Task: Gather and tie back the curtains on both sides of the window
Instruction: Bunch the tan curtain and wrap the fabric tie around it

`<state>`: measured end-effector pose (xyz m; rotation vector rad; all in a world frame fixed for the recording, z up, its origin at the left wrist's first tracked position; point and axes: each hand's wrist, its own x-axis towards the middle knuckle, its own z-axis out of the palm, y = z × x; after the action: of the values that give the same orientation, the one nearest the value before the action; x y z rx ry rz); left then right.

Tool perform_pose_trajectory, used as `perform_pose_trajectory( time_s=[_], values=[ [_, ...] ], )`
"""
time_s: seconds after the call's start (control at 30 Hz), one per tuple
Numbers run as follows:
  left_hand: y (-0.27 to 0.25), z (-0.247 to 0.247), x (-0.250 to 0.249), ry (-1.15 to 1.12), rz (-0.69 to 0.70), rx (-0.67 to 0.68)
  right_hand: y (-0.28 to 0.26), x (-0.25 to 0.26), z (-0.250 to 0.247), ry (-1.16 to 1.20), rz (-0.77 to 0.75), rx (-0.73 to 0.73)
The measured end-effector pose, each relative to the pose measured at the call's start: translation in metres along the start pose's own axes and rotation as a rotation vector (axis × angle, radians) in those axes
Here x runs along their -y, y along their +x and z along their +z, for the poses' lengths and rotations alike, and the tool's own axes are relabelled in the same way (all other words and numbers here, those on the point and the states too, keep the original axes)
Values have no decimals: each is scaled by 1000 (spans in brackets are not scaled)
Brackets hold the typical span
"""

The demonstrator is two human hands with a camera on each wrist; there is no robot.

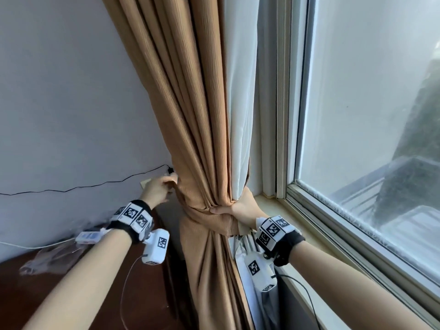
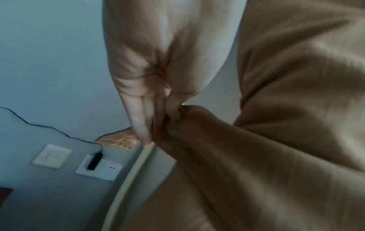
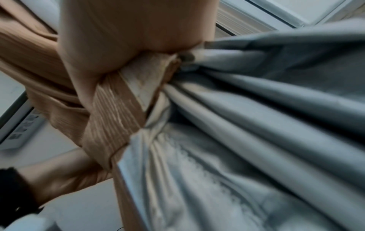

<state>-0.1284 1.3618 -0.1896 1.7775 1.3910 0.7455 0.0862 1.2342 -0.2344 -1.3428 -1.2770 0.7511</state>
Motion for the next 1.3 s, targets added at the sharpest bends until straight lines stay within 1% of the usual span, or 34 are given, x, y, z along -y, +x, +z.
perform_pose_trajectory(
  time_s=[0.07, 0.1, 0.17, 0.2, 0.27, 0.33, 0.37, 0.47, 0.57, 0.6, 0.63, 0.7, 0.73, 0.8, 0.83, 0.87, 0.9, 0.93, 0.97, 1.0, 1.03, 1.07, 1.1, 1.17, 1.2, 1.23, 1.3],
  values=[
    [6, 18, -13, 106, -67, 60, -1, -1, -3, -5, 7, 8],
    [4, 26, -21, 151, -151, 129, -1, -1, -5, -5, 17, 10],
    [2, 35, -27, 308, -276, 338, -1, -5, -11, -9, 24, 3],
    [3, 33, -27, 404, -287, 433, -1, -6, -13, -12, 28, -5],
    [4, 22, -26, 533, -266, 603, 0, -9, -17, -8, 36, -25],
    [5, 10, -23, 575, -242, 754, 1, -10, -17, -5, 42, -29],
    [2, 4, -23, 583, -228, 792, 1, -10, -17, -1, 50, -28],
    [1, -12, -19, 528, -140, 809, 3, -11, -15, 3, 57, -21],
    [-5, -28, -20, 443, -178, 929, 3, -11, -14, -3, 48, 6],
    [-5, -30, -20, 444, -176, 916, 2, -10, -15, -6, 42, 10],
    [-7, -31, -20, 497, -148, 888, 1, -8, -16, -9, 32, 14],
    [-11, -35, -23, 634, -36, 795, 1, -7, -17, -7, 21, 12],
    [-15, -35, -24, 655, 20, 732, 2, -7, -18, -1, 22, 10],
    [-22, -35, -25, 573, 151, 579, 1, -8, -19, 23, 24, -4],
    [-22, -35, -24, 516, 232, 481, 1, -9, -18, 29, 19, -13],
    [-22, -33, -23, 484, 290, 375, 1, -9, -17, 29, 10, -21],
    [-22, -31, -21, 453, 339, 296, 0, -9, -15, 28, 0, -32],
    [-21, -27, -19, 423, 364, 241, 0, -9, -13, 28, -3, -38],
    [-22, -20, -17, 357, 373, 216, 0, -8, -12, 29, -7, -37],
    [-22, -12, -16, 299, 372, 205, 0, -9, -10, 31, -5, -27],
    [-20, -5, -14, 311, 361, 193, -1, -9, -10, 35, 1, -6],
    [-19, 3, -13, 377, 338, 185, -1, -9, -10, 39, 10, 16],
    [-12, 8, -8, 493, 283, 204, -2, -10, -11, 42, 18, 33],
    [-1, 12, -1, 712, 128, 353, -5, -9, -13, 42, 24, 52],
    [3, 11, 2, 778, 78, 417, -7, -9, -15, 43, 23, 48],
    [6, 9, 2, 821, 58, 443, -8, -8, -16, 45, 21, 33],
    [12, 1, 4, 887, 47, 441, -11, -7, -15, 50, 14, -10]
  ],
)
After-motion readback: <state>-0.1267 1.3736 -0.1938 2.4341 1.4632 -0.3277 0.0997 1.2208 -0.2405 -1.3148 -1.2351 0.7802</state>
